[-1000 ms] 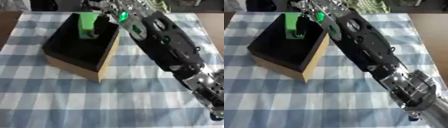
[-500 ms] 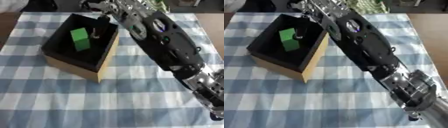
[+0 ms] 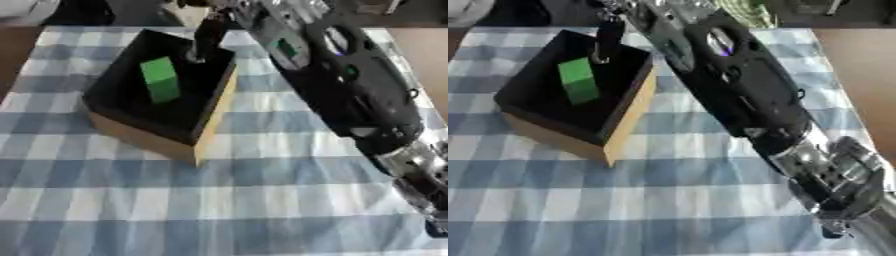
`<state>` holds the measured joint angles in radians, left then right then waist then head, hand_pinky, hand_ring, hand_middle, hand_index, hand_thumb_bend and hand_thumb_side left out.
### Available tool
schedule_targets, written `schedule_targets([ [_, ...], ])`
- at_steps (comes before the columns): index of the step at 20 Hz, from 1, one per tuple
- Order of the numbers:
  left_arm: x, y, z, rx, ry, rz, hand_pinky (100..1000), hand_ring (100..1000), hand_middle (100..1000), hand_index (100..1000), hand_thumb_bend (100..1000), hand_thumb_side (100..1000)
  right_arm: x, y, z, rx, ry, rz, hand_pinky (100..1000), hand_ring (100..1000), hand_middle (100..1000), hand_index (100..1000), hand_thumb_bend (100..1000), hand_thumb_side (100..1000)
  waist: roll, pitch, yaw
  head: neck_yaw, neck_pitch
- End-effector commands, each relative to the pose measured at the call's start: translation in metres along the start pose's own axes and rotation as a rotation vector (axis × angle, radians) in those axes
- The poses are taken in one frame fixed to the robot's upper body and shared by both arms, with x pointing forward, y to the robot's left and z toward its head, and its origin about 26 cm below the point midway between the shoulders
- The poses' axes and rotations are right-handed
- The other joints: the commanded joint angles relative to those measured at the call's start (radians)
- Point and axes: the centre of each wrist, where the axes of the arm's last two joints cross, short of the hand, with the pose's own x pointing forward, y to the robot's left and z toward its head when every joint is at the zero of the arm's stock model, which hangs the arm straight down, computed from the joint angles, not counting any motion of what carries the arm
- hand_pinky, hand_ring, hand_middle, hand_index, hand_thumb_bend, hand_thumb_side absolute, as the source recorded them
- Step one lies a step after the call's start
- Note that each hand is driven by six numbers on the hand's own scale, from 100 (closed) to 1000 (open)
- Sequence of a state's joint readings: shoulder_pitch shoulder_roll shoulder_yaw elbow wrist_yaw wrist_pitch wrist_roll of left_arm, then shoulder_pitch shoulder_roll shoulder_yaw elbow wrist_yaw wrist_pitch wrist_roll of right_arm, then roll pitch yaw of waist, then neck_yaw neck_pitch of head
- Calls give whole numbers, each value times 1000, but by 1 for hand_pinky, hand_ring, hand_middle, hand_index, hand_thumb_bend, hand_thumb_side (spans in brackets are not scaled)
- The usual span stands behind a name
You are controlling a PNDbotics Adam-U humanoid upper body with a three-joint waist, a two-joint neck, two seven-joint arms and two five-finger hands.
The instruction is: Pick up objects on the table and place them in the box.
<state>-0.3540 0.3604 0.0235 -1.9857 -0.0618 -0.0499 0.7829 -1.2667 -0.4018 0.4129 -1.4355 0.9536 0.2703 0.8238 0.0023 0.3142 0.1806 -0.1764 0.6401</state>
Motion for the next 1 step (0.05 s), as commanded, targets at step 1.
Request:
schedule_targets([
  [1,6,3,-7,6,-38,-6,628,686,575,723,184,381,-9,-28,42,-133,-7,-13,974,947,802,913,180,136,7,-24,-4,15,3],
])
